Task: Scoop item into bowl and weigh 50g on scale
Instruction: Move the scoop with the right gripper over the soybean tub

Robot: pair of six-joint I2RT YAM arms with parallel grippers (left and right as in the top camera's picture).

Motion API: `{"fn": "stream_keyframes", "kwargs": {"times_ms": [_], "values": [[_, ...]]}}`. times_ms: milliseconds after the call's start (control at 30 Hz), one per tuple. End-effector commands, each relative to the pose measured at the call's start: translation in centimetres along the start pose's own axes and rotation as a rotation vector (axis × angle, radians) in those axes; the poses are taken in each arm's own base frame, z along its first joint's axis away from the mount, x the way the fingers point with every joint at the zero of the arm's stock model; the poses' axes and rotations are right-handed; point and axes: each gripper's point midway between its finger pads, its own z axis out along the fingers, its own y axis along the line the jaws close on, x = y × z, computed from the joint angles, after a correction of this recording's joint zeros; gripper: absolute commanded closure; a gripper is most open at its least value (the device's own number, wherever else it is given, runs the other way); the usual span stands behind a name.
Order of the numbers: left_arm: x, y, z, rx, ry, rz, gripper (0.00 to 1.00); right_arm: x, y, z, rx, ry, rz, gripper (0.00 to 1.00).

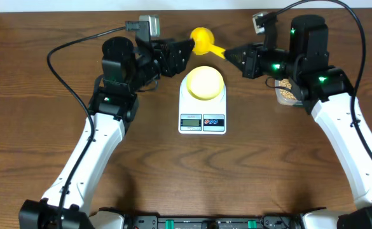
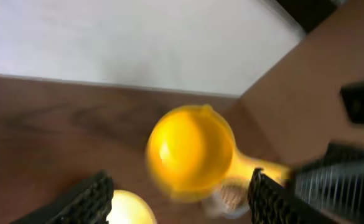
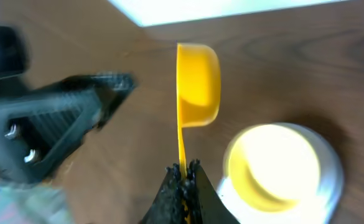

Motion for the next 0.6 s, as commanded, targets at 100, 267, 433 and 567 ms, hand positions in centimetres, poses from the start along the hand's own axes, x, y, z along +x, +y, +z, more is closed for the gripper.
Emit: {"fn": "stream_keyframes", "kwargs": {"times_ms": [100, 267, 433, 567], "values": [[2.0, 1.1, -2.6, -0.151, 0.106, 0.198, 0.29, -4.6, -4.1, -4.7, 0.452, -0.103, -0.157, 0.99], [7.1, 1.3, -4.0, -0.238, 0.306, 0.278, 0.29, -4.9, -6.3, -8.7, 0.705, -0.084, -0.144, 0.99], [11.6, -1.2, -4.0, -0.181, 0.462, 0.292, 0.3, -2.7, -8.3, -11.0, 0.867, -0.012, -0.082, 0.99], [15.1, -1.8, -4.0, -0.166, 0.584, 0.278, 0.33, -1.2, -9.4, -12.3, 0.953, 0.026, -0.022, 0.99]]}}
